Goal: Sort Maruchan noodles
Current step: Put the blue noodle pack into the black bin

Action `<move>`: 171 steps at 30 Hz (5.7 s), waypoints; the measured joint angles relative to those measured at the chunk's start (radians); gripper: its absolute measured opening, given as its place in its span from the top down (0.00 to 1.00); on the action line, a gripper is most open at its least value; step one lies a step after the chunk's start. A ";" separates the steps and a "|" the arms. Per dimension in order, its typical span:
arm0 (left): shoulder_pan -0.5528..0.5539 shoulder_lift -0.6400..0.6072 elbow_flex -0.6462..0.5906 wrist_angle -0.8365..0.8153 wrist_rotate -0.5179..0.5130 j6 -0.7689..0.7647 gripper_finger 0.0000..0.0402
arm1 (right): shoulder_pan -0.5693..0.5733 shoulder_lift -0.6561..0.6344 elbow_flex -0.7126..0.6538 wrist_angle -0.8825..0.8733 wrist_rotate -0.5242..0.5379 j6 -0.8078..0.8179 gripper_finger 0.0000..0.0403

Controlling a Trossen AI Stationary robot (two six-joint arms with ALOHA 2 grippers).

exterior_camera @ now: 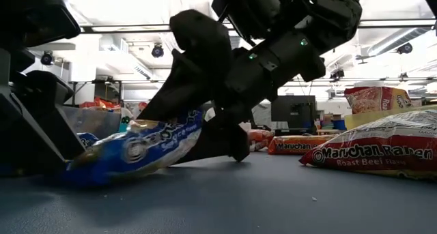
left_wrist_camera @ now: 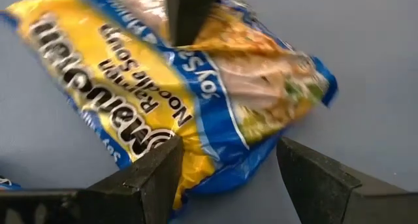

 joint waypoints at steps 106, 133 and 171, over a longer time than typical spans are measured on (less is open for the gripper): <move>0.371 -0.113 -0.352 1.053 0.075 0.778 0.81 | 0.042 -0.299 -0.018 -0.413 0.371 -0.849 0.60; 0.392 -0.680 -0.354 0.347 0.044 0.863 0.88 | -0.047 -0.654 -0.010 -0.550 0.394 -0.951 0.33; 0.392 -1.296 -0.214 -1.050 -0.108 0.090 0.89 | -0.191 -0.763 -0.246 -0.200 0.289 -1.049 0.33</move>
